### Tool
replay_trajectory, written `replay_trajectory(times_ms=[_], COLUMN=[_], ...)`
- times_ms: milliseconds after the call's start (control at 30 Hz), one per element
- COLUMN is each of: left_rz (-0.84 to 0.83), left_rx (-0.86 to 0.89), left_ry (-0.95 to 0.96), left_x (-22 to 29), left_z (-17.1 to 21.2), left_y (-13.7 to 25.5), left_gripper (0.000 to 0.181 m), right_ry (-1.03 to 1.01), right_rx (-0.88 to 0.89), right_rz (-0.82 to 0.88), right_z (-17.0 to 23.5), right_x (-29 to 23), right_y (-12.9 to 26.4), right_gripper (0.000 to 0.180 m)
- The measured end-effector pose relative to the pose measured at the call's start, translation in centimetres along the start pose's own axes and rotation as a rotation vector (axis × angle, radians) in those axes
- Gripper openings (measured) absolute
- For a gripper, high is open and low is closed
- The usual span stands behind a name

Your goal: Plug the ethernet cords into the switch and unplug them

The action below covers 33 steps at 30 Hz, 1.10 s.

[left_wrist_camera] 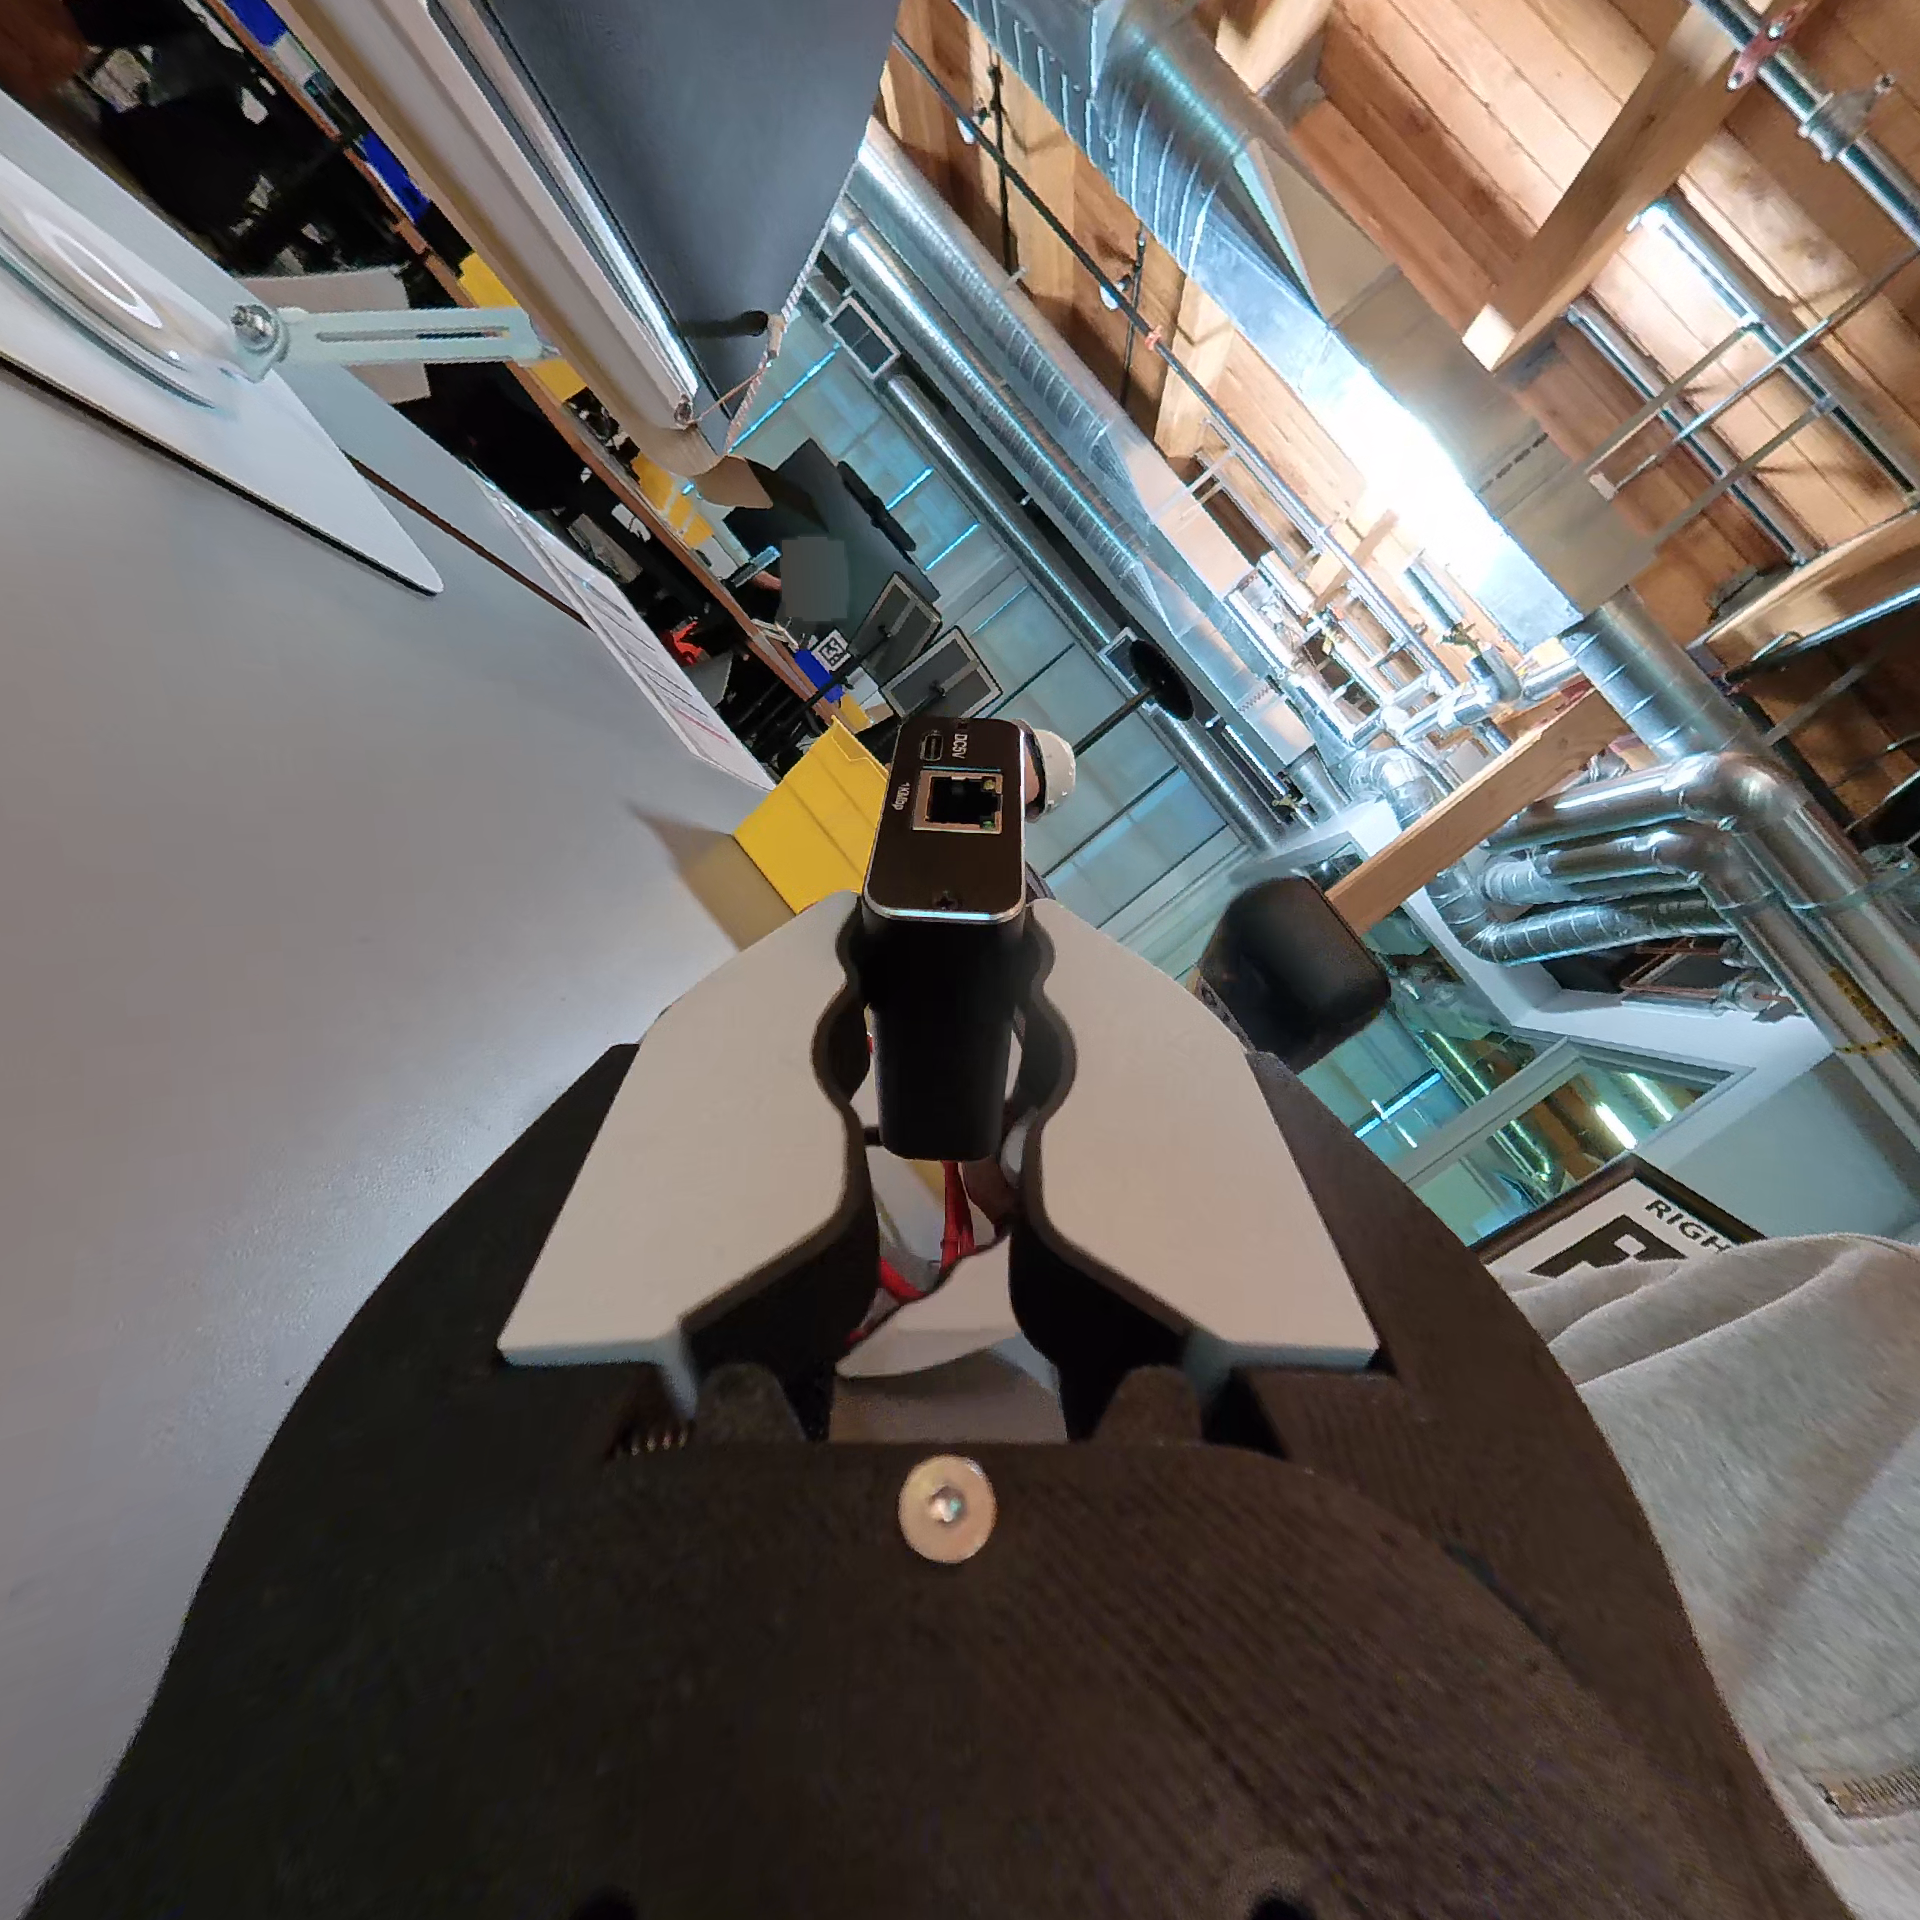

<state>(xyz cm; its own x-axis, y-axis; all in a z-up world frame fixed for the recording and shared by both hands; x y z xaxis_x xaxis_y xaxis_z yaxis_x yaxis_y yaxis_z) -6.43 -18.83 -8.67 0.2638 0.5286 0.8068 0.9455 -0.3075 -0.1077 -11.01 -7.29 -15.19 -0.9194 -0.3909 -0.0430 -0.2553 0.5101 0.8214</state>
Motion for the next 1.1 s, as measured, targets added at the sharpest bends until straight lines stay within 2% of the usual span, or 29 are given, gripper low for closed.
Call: replay_trajectory(times_ms=[133, 200, 300, 400, 533, 600, 667, 700, 733, 767, 800, 833, 900, 1000, 1100], left_rz=[-0.002, -0.004, -0.004, 0.000, 0.003, 0.004, 0.007, 0.009, 0.009, 0.009, 0.009, 0.009, 0.010, 0.013, 0.014], left_rx=[0.011, 0.017, 0.021, 0.017, 0.015, 0.015, 0.017, 0.018, 0.020, 0.022, 0.023, 0.025, 0.027, 0.029, 0.030], left_ry=[0.005, 0.005, 0.008, 0.016, 0.021, 0.026, 0.035, 0.039, 0.041, 0.042, 0.043, 0.044, 0.049, 0.053, 0.057], left_x=[-0.1, -0.1, -0.1, -0.2, -0.2, -0.3, -0.3, -0.3, -0.3, -0.4, -0.4, -0.4, -0.4, -0.4, -0.4], left_z=[-0.2, -0.3, -0.3, -0.2, -0.2, -0.2, -0.2, -0.2, -0.2, -0.3, -0.3, -0.3, -0.3, -0.3, -0.4], left_y=[0.1, 0.2, 0.3, 0.2, 0.2, 0.2, 0.2, 0.2, 0.2, 0.2, 0.3, 0.3, 0.3, 0.3, 0.3], left_gripper=[0.025, 0.025, 0.025, 0.025, 0.025, 0.025, 0.025, 0.025, 0.025, 0.025, 0.025, 0.025, 0.025, 0.025, 0.025], right_ry=[0.109, 0.043, -0.140, -0.248, -0.169, -0.154, -0.161, -0.149, -0.134, -0.120, -0.106, -0.093, -0.080, -0.032, 0.020], right_rx=[-0.046, -0.045, 0.078, 0.158, -0.012, -0.068, -0.063, -0.047, -0.034, -0.025, -0.026, -0.030, -0.035, -0.022, 0.047], right_rz=[-0.156, -0.177, -0.230, -0.271, -0.115, -0.065, -0.062, -0.050, -0.057, -0.070, -0.084, -0.100, -0.113, -0.052, 0.048], right_z=[1.1, 1.3, 0.3, -1.0, 0.1, 0.7, 0.9, 0.7, 0.6, 0.5, 0.6, 0.7, 1.0, 0.9, -0.3], right_x=[-1.6, -1.7, -2.0, -2.6, -2.8, -2.7, -2.8, -2.7, -2.7, -2.8, -2.8, -2.8, -2.6, -1.9, -1.0], right_y=[1.3, 2.6, 4.3, 4.3, 1.8, 0.5, -0.3, -0.3, -0.2, -0.1, 0.0, 0.1, 0.3, 1.1, 3.7], right_gripper=[0.051, 0.053, 0.065, 0.077, 0.110, 0.111, 0.105, 0.095, 0.082, 0.059, 0.046, 0.026, 0.015, 0.014, 0.014])
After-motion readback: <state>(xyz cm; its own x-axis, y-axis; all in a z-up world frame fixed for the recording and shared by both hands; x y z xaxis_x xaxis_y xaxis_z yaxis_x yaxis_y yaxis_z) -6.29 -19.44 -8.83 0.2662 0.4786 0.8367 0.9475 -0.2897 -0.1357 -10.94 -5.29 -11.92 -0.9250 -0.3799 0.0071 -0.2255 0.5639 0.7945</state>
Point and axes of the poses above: each gripper's, where its closed fingertips meet, y back along the fingers, z out of its underside, x = y × z across the jaws, the point moved 4 cm from there along y, back along the fingers, and after that the axes turned 11 degrees about -z, right-handed, at the moved point
